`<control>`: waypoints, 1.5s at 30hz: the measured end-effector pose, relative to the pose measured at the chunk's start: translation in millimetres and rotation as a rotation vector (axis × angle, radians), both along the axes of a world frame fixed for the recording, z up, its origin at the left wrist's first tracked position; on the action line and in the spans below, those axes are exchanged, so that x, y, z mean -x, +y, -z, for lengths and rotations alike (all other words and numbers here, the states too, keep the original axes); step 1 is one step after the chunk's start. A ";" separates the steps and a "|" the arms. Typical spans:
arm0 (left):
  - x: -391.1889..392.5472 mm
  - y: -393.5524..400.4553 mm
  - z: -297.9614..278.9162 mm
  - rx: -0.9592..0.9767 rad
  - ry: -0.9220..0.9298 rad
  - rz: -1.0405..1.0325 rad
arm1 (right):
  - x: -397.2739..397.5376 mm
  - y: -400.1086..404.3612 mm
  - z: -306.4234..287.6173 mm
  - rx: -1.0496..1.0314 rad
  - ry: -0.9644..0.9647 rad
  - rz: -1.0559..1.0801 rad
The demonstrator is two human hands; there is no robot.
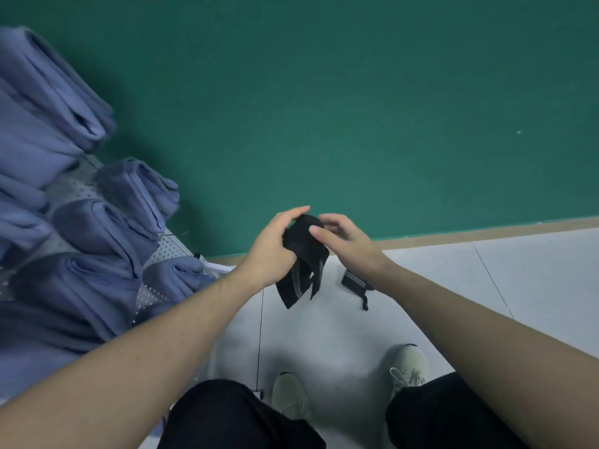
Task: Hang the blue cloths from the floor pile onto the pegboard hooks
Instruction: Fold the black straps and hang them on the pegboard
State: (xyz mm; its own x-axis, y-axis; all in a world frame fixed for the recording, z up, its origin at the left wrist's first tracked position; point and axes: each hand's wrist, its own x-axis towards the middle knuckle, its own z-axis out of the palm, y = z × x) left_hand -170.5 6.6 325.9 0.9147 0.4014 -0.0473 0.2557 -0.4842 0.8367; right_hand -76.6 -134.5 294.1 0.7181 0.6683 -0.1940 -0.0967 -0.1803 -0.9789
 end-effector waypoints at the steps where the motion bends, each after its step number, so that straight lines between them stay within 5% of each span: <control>1: 2.0 -0.3 -3.4 -0.031 -0.006 0.008 | 3.0 3.1 -3.4 0.000 -0.026 -0.026; 5: 11.7 1.7 -11.1 -0.178 -0.007 -0.011 | 5.8 2.9 -14.2 0.048 -0.116 0.008; 13: 23.9 2.6 -2.5 -0.144 0.010 -0.214 | 2.0 -10.0 -31.0 -0.217 0.239 -0.139; 19: 26.8 -5.1 -6.3 0.200 -0.021 -0.260 | -3.6 -15.0 -24.6 -0.035 0.263 -0.209; 29: 28.4 -9.9 3.1 0.402 -0.070 -0.262 | 4.1 -2.6 -20.3 -0.031 0.132 -0.162; 37: 33.5 -5.5 19.7 0.319 -0.067 -0.078 | -4.7 20.7 -9.9 -0.015 0.119 -0.152; 42: 38.1 24.6 35.3 0.398 -0.011 0.158 | -23.4 43.6 -2.8 0.039 0.093 -0.364; 45: 31.0 45.7 46.3 0.496 -0.029 0.122 | -36.9 63.1 4.7 0.061 0.128 -0.479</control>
State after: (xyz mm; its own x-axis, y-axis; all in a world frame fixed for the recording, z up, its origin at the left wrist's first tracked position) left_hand -201.5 52.4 279.7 0.9574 0.2271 -0.1786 0.1951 -0.0523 0.9794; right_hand -39.7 -71.4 289.3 0.3013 0.9017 -0.3102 -0.1080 -0.2909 -0.9506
